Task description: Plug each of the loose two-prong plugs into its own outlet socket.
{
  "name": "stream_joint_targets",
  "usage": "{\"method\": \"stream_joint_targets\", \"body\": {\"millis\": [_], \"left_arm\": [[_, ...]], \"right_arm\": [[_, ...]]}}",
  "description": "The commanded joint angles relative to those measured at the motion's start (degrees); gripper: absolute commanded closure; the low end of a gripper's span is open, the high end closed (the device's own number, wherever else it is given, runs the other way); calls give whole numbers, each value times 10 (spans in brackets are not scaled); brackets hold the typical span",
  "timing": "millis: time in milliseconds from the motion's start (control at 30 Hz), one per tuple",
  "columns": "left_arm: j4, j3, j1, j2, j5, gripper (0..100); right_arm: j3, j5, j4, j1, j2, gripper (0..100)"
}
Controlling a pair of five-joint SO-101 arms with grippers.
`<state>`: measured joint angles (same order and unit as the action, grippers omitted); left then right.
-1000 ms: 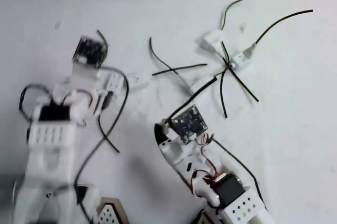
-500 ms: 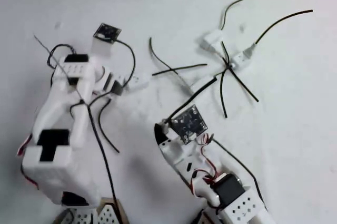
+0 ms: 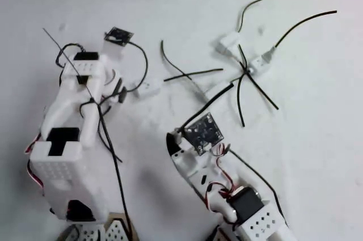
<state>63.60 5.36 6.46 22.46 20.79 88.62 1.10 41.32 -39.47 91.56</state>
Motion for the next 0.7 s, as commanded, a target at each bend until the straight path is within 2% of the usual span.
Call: {"method": "stream_joint_targets", "body": {"millis": [0,200,467,567,667], "left_arm": [[37,-16,1,-14,7,840],[39,98,-27,-124,46,884],[-9,368,-103,-409,46,883],[9,433,-133,-497,48,874],[56,472,-165,-553,82,832]], "right_arm": [[-9,2,-11,8,12,981],[-8,2,-15,8,12,981],[-9,2,-27,39,12,981],[-9,2,-27,41,12,981],[-9,10,-23,42,12,981]]}}
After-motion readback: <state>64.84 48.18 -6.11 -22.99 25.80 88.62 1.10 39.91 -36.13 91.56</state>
